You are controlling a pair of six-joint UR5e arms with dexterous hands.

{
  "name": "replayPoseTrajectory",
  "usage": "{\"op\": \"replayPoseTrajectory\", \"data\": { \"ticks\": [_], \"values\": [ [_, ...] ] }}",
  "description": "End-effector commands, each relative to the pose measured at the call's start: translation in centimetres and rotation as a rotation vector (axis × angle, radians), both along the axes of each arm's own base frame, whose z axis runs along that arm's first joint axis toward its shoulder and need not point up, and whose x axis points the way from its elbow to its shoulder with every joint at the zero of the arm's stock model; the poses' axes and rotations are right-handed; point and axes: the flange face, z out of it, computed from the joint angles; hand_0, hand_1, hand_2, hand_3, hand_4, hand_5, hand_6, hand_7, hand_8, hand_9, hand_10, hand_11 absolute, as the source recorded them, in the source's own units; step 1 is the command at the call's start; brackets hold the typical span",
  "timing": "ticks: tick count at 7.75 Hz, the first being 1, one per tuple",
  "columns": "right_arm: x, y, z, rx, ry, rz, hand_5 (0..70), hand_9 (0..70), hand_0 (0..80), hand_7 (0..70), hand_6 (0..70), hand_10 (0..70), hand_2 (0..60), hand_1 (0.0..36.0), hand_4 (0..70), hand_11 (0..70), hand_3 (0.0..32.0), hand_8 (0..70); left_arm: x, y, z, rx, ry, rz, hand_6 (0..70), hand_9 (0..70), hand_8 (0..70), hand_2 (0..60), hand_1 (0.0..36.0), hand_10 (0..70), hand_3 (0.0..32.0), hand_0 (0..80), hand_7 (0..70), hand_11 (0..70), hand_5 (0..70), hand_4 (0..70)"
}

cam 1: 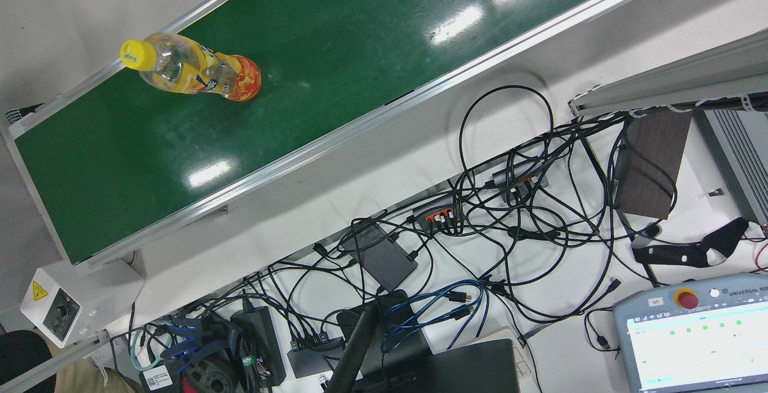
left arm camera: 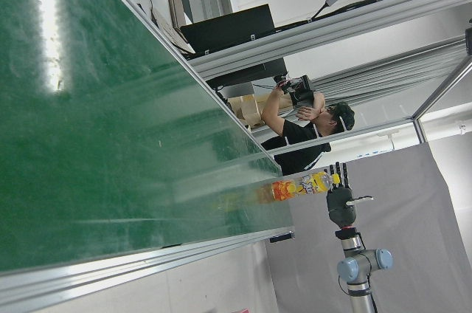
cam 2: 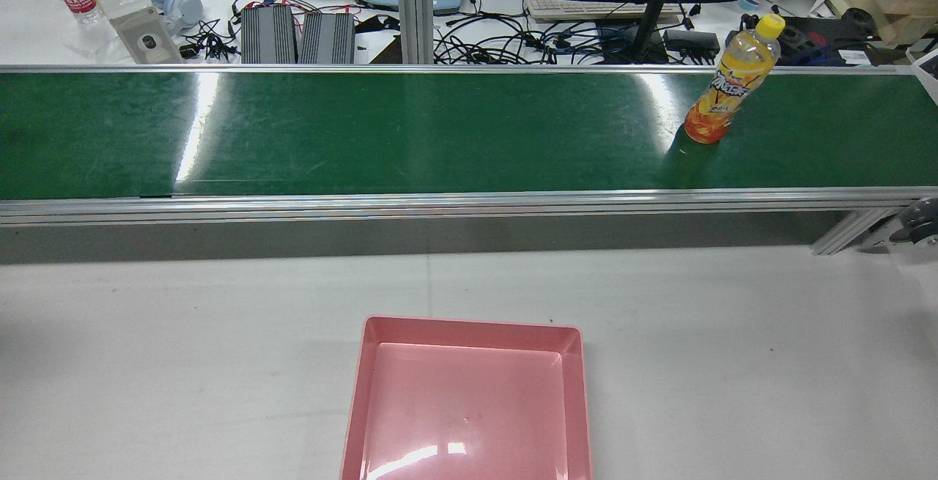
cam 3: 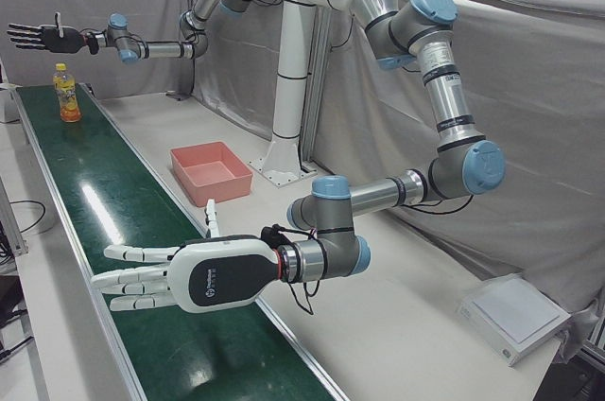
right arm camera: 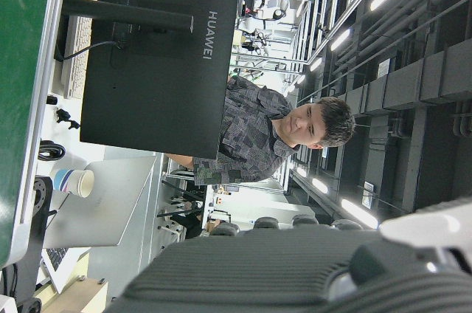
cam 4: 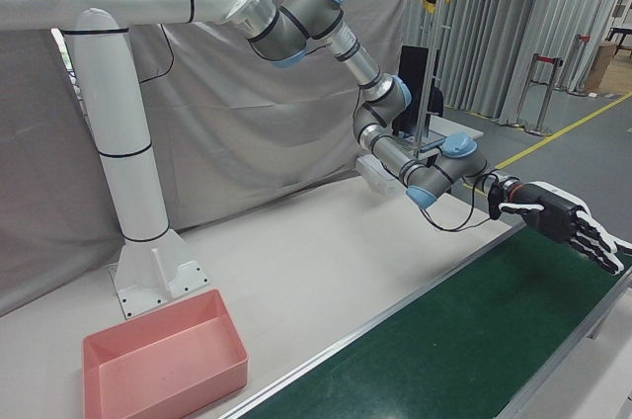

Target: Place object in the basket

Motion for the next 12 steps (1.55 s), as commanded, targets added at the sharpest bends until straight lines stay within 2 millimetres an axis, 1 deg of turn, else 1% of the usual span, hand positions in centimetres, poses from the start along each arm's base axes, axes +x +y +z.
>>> {"op": "replayPoseTrajectory", "data": {
  "ticks": [1,12],
  "values": [
    [0.00,-0.04,-0.04,0.001,0.000,0.000,0.0,0.0,0.0,0.0,0.0,0.0,0.0,0.0,0.0,0.0,0.0,0.0,0.00,-0.02,-0.02,0.000,0.000,0.000,0.0,11.6,8.4,0.0,2.2,5.9,0.0,46.5,0.0,9.1,13.0,16.9],
    [0.00,-0.03,-0.04,0.001,0.000,0.000,0.0,0.0,0.0,0.0,0.0,0.0,0.0,0.0,0.0,0.0,0.0,0.0,-0.01,-0.04,-0.06,0.003,0.001,-0.001,0.0,12.2,8.7,0.0,2.2,5.5,0.0,46.2,0.0,8.5,13.2,16.2]
  ]
}}
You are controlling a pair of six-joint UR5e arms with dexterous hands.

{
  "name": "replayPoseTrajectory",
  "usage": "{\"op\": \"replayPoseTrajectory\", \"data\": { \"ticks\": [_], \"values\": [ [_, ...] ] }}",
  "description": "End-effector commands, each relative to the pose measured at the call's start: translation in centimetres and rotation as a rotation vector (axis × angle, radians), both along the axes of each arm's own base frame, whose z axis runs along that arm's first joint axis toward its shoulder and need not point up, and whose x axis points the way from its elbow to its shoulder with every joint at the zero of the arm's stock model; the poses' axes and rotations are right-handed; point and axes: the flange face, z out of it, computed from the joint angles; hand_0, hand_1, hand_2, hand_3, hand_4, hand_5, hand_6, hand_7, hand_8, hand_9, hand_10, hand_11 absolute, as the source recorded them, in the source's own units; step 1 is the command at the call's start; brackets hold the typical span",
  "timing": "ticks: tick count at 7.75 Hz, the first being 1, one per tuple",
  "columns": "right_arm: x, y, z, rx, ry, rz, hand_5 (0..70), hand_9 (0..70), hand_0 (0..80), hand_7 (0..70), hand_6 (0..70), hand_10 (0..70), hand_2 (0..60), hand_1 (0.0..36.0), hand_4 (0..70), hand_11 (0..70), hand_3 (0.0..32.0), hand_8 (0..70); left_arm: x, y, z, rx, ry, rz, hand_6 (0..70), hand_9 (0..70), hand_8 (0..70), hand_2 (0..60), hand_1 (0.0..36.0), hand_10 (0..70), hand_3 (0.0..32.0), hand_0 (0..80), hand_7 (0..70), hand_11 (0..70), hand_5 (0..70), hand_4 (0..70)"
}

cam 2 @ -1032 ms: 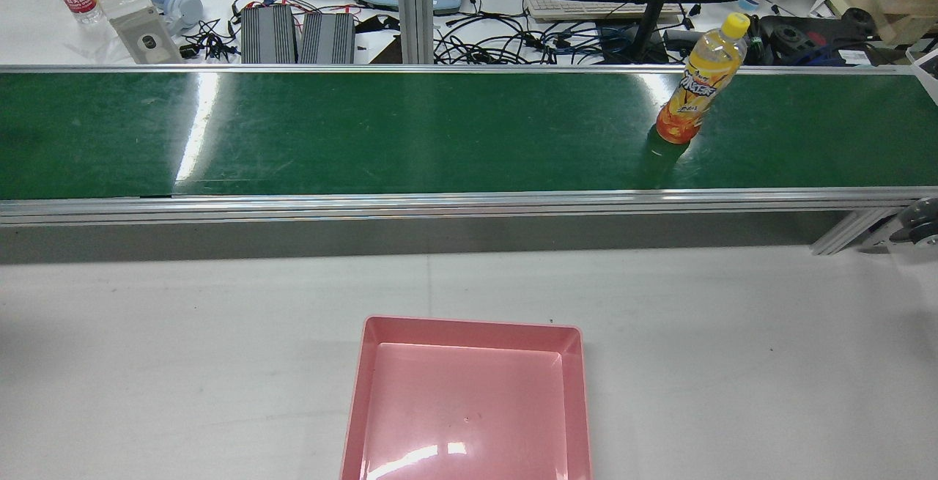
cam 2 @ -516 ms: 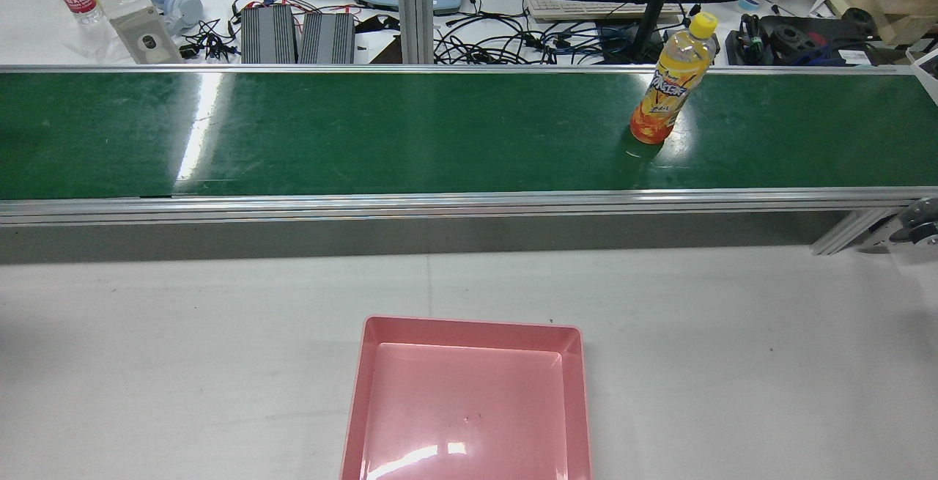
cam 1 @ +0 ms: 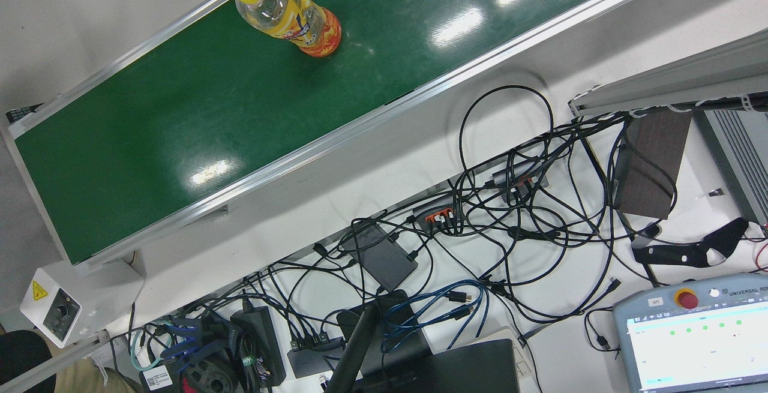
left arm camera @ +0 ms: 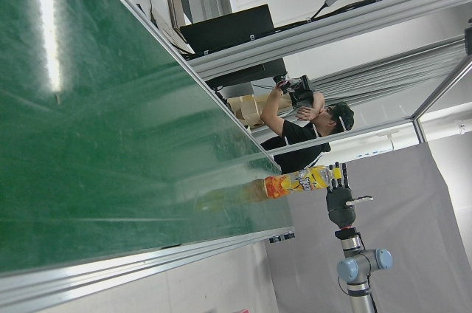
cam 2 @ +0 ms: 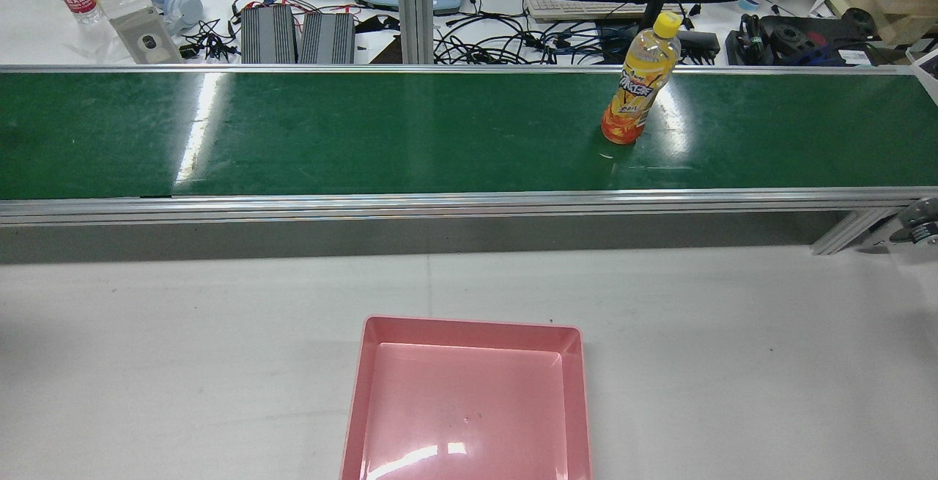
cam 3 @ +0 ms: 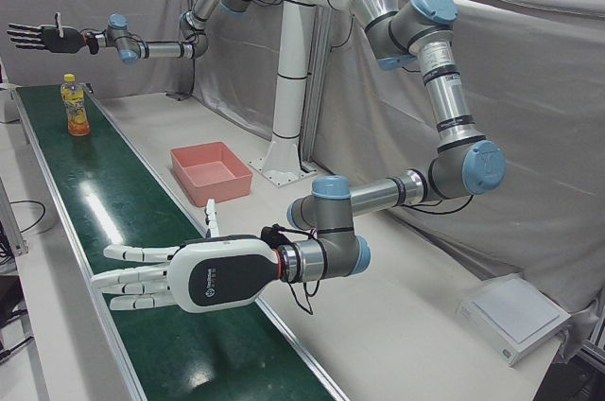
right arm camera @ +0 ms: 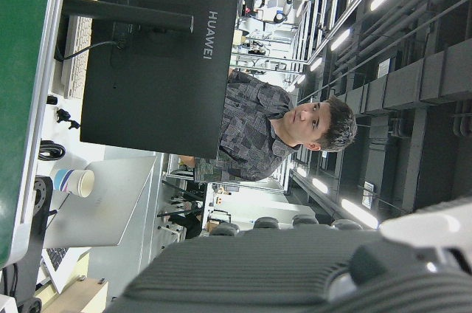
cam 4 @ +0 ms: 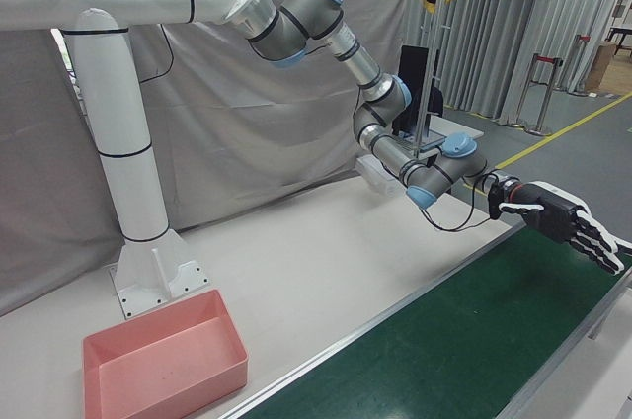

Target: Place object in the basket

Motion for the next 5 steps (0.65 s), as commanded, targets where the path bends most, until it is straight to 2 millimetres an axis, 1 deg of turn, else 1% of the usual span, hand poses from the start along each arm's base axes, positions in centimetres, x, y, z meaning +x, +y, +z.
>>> {"op": "replayPoseTrajectory", "data": {
  "ticks": [1,5],
  "values": [
    [0.00,-0.05,-0.05,0.001,0.000,0.000,0.0,0.0,0.0,0.0,0.0,0.0,0.0,0.0,0.0,0.0,0.0,0.0,-0.01,0.05,0.06,0.000,0.000,0.000,0.0,11.7,8.5,0.0,2.2,5.6,0.0,46.2,0.0,8.6,12.9,16.3],
    [0.00,-0.05,-0.05,0.001,0.000,0.000,0.0,0.0,0.0,0.0,0.0,0.0,0.0,0.0,0.0,0.0,0.0,0.0,-0.08,-0.02,-0.03,0.002,0.000,-0.002,0.0,12.0,8.5,0.0,2.2,6.0,0.0,46.2,0.0,9.2,12.9,16.5]
  ]
}}
